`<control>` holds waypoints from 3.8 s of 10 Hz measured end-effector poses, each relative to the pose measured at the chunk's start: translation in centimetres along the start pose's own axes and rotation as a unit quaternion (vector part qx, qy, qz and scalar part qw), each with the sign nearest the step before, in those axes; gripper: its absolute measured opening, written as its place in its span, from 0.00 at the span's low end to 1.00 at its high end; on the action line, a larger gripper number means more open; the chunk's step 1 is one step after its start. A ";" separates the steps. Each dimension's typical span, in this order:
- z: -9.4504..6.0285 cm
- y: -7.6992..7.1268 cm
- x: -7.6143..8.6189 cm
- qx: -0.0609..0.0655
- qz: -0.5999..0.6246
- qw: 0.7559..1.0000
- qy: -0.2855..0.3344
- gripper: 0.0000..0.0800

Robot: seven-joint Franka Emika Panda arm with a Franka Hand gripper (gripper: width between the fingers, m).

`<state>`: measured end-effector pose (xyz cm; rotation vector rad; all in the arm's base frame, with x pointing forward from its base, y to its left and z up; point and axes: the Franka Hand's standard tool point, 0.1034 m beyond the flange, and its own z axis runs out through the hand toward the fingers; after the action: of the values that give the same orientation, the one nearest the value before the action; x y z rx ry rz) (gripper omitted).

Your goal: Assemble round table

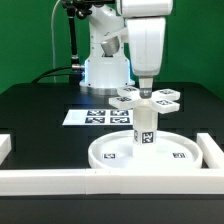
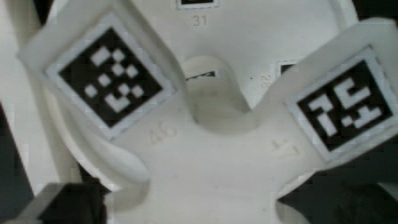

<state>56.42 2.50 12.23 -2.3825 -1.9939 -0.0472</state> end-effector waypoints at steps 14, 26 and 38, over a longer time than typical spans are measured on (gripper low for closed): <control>2.0 -0.3 0.4 0.012 0.057 0.998 0.000 0.56; 2.2 -0.4 0.6 0.023 0.501 0.865 0.027 0.57; 2.2 -0.5 1.0 0.055 0.891 0.447 0.055 0.57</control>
Offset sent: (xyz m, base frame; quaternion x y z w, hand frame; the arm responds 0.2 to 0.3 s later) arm 0.0092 0.0111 -0.0022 -0.0045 -0.0102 0.0460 0.9989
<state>56.14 3.64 10.10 -2.7002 1.1714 0.0041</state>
